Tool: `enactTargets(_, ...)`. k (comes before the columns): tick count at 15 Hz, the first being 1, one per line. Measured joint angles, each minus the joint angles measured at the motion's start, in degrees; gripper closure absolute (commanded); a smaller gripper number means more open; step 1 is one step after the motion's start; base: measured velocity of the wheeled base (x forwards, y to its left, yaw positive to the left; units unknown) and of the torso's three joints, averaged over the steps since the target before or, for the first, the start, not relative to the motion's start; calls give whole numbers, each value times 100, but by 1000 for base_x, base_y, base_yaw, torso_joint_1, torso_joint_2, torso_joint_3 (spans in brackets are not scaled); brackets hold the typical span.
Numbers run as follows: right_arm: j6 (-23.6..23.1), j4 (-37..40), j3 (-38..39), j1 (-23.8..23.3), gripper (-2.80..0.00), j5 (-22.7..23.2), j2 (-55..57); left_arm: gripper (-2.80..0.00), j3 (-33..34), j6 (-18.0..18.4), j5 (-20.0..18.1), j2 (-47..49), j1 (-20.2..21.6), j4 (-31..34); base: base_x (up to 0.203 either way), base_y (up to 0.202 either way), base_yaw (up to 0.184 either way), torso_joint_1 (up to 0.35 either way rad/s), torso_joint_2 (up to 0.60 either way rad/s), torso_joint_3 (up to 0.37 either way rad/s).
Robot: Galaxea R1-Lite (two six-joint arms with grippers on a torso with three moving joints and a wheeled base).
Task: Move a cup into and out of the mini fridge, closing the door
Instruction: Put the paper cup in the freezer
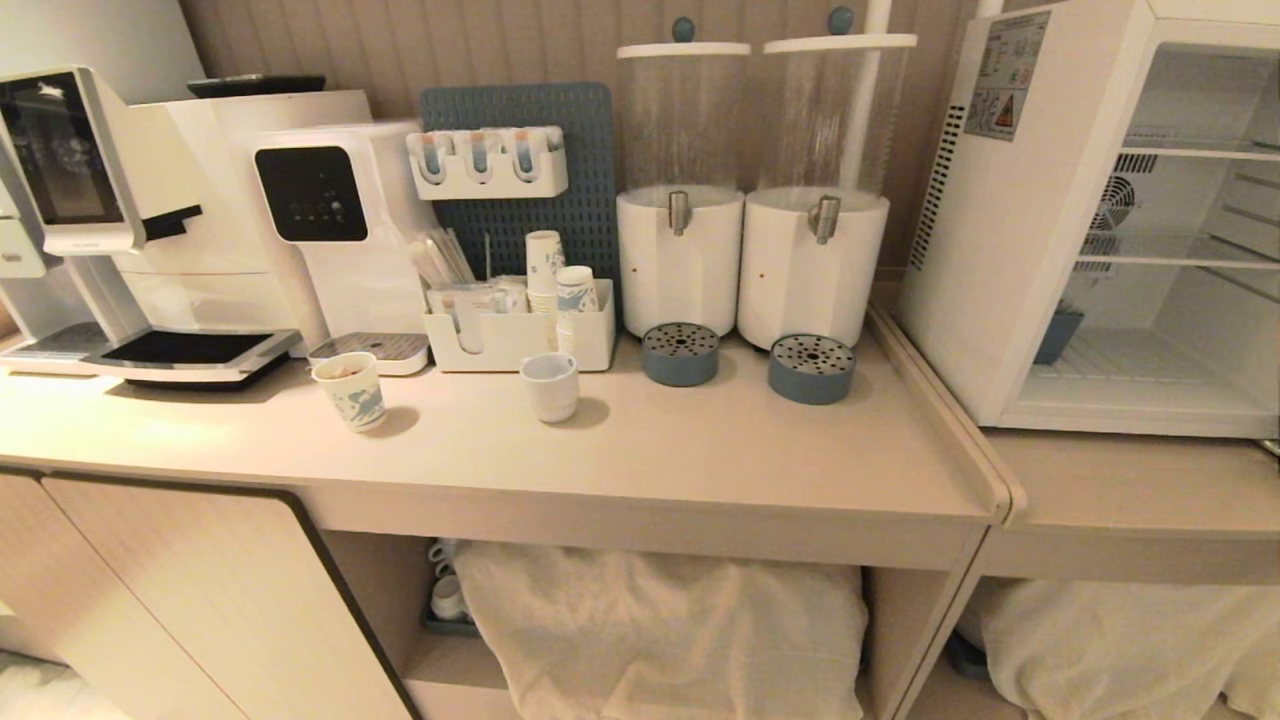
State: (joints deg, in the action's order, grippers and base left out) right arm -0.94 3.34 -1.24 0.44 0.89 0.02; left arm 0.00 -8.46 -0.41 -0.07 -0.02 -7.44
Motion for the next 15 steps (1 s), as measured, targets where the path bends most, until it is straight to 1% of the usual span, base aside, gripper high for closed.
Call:
enactTargets(1, 105, 6, -12, 0, 0, 1, 0, 0, 0, 27, 1, 0, -2, 0, 0, 0, 0, 0, 0, 0)
enactTargets(4, 120, -18, -12, 0, 0, 5, 0, 0, 0, 50, 6, 0, -2, -9, 0, 0, 0, 0, 0, 0)
enactTargets(6, 129, -21, -5, 0, 0, 5, 0, 0, 0, 67, 12, 0, -11, -6, 6, -85, 12, 2, 2, 4)
enactTargets(13, 129, -18, -5, 7, 0, 5, 1, 0, 0, 23, 8, 0, 2, 11, 0, -188, 1, 1, 2, 2)
enactTargets(15, 135, -17, -5, 11, 0, -4, 2, 0, 0, 28, 9, 0, 2, 11, 0, -122, 2, 2, -2, 6)
